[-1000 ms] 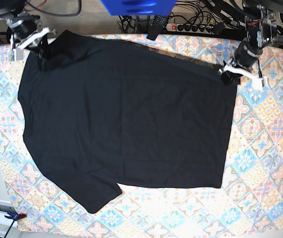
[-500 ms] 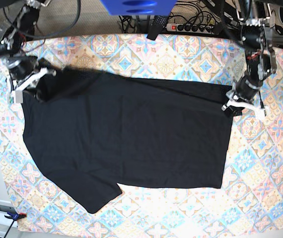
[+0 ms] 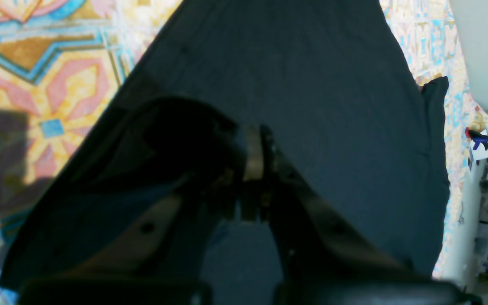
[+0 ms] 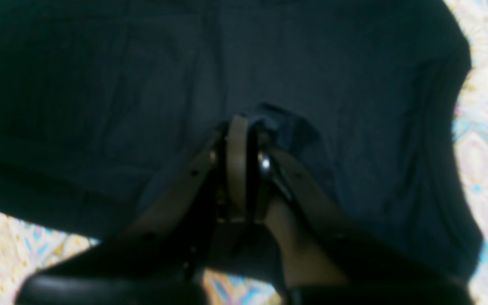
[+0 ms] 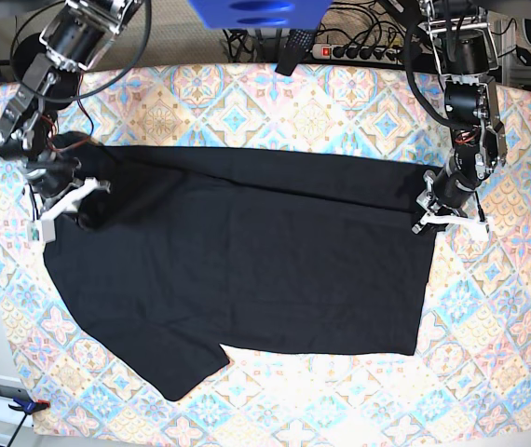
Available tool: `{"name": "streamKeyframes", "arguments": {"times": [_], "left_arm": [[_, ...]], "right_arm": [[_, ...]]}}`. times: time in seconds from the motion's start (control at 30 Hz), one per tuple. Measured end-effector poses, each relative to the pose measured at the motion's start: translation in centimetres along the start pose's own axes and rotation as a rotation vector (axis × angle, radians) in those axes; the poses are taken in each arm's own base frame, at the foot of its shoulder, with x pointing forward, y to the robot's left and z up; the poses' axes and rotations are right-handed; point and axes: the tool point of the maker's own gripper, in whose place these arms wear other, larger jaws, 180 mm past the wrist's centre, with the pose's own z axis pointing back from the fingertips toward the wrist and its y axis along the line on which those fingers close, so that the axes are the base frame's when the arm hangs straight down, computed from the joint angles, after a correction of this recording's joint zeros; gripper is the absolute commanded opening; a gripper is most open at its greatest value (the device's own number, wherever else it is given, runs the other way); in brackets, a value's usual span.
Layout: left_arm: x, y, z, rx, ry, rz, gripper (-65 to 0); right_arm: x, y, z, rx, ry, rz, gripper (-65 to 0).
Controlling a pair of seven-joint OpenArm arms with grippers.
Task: Fold the T-shirt properly
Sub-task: 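Lift the shirt edge with both grippers and lay it back down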
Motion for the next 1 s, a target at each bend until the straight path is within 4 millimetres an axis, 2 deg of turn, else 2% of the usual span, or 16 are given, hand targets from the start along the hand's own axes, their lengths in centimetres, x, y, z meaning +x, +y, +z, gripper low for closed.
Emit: {"name": "streamKeyframes", "arguments": {"times": [0.17,0.4,0.53,0.6,0.7,0.77,0.83,0.9,1.0], "left_arm": [[0.0,0.0,0.0,0.001,0.001,0.0,-65.0],[-0.4,0.3,0.1,0.005,0.006,0.003,-65.0],[-0.7,0.7,0.5,0.011,0.012,0.004,-65.0],[-0.7,0.6,0.8,0.007,0.009,-0.002,-64.9],[-0.2,-0.1,2.2,-0.013,-0.013,-0.042,-60.7],[0.8,0.2,3.6,-0.014,-0.045,-0.065,-55.8],[1.8,1.0,5.1,0.008,-0.089,-0.072,-49.4],[1.6,1.8,6.1,0.033,-0.089,-0.084,-42.5],[0.0,1.5,7.3,0.022,-0.024,-0.094,-33.8]], "right_arm": [[0.6,0.0,-1.3,0.021,-0.013,-0.034,-63.4],[3.1,0.2,-1.8,0.029,-0.069,-0.027,-51.2],[2.9,0.2,-1.2,0.013,-0.05,0.0,-44.5],[4.4,0.4,-0.5,0.005,-0.087,0.033,-44.3],[6.0,1.0,1.3,-0.008,-0.148,0.095,-44.3],[5.1,1.2,2.5,-0.019,-0.135,0.121,-44.3],[2.9,0.9,3.5,-0.047,-0.071,0.143,-44.3],[1.1,0.8,4.4,-0.058,-0.029,0.148,-44.3],[-1.0,0.9,5.2,-0.054,0.008,0.141,-44.3]]}}
